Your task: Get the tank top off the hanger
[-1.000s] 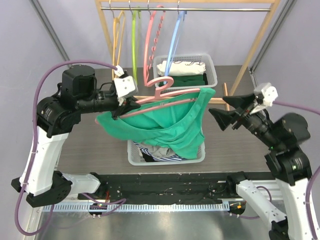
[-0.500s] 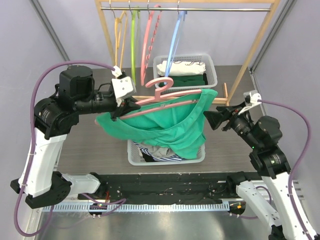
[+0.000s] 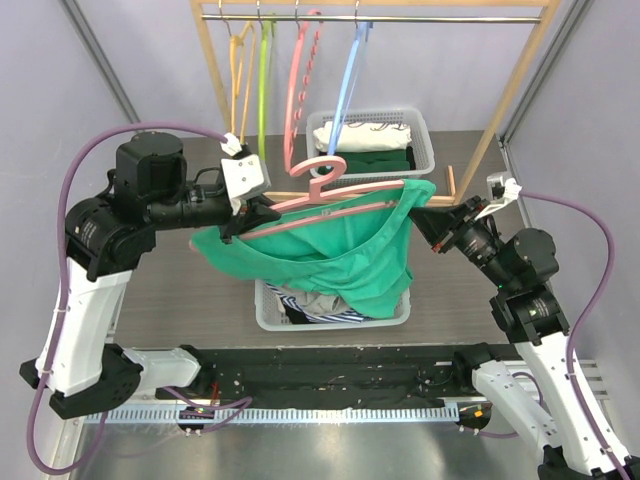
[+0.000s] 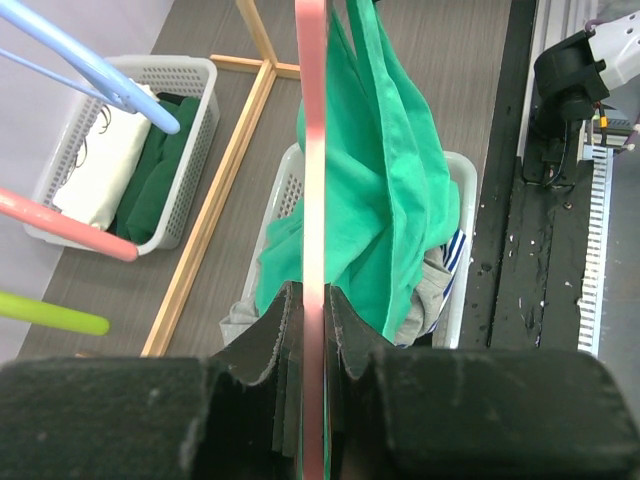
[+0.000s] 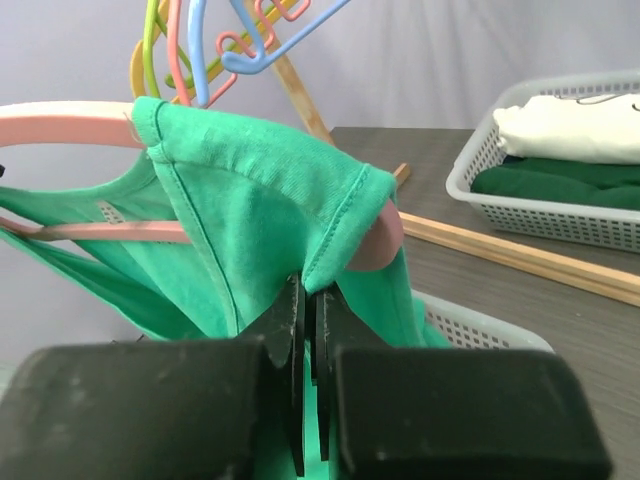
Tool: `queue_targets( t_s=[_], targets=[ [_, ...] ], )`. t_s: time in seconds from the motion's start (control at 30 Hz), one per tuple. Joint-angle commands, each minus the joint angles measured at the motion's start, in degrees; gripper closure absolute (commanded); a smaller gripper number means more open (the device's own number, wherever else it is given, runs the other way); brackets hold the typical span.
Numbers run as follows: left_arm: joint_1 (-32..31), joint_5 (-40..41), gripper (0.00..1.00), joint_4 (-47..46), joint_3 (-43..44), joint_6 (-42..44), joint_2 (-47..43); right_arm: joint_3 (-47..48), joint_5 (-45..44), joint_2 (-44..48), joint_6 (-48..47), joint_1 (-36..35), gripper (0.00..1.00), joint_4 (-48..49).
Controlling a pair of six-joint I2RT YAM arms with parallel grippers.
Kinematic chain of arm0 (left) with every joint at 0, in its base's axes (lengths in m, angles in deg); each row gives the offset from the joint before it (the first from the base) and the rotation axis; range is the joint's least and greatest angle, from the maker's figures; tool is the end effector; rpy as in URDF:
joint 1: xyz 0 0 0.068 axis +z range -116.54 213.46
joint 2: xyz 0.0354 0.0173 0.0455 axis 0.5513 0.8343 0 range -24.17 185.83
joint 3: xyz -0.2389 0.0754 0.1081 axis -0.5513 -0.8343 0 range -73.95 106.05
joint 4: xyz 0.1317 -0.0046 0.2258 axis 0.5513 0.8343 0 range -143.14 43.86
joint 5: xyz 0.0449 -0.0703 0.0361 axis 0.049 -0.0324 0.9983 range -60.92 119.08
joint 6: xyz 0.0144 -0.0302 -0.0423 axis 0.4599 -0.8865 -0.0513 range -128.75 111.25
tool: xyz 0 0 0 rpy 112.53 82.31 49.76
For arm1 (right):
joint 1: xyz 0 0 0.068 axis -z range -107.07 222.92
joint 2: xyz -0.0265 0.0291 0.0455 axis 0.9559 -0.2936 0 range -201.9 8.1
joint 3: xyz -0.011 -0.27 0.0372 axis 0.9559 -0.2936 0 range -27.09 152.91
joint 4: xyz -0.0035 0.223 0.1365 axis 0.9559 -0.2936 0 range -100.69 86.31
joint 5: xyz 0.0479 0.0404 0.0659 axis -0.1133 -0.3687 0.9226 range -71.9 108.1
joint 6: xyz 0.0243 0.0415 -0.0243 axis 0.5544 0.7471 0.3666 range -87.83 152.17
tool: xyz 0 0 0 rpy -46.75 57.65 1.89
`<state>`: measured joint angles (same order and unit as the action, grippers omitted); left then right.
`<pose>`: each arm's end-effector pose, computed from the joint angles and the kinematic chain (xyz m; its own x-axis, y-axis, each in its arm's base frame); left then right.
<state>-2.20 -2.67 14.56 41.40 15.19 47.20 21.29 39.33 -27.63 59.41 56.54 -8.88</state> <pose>0.1238 -0.1118 0.5350 0.0611 0.3807 -0.9227 0.9435 0.2796 0.1779 0.1287 0.0513 0.3938 -0.1673 0.3955 -0.9031 -0.5971 0.6883 0.4120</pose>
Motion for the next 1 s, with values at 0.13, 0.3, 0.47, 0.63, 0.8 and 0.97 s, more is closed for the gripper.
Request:
queue_targets(
  t_s=[0.13, 0.3, 0.47, 0.63, 0.8, 0.97],
  targets=[
    [-0.02, 0.10, 0.97, -2.49, -0.21, -0.22, -2.03, 4.70, -3.36, 2.85, -0.35, 0.03, 0.99, -4.02],
    [-0.02, 1.60, 0.96, -1.96, -1.62, 0.75, -2.99, 9.44, -19.89, 3.12, -1.84, 0.03, 0.99, -11.75],
    [-0.02, 1.60, 0.96, -0.91, -2.76, 1.46, -4.22, 10.77, -38.42, 0.22, -2.54, 0.03, 0.99, -13.88],
    [-0.02, 1.07, 0.95, -0.29, -2.67, 1.90, -4.75, 12.18, -41.97, -4.61, -4.66, 0.03, 0.99, -16.24],
    [-0.02, 0.46, 0.96, -0.11, -2.41, 2.07, -5.19, 9.11, -39.80, -5.49, -6.41, 0.12, 0.99, -16.87],
    [0.06, -0.42, 0.96, -0.11, -1.36, 2.16, -4.32, 8.22, -19.88, -4.62, -12.38, 0.12, 0.95, -17.22]
  ],
)
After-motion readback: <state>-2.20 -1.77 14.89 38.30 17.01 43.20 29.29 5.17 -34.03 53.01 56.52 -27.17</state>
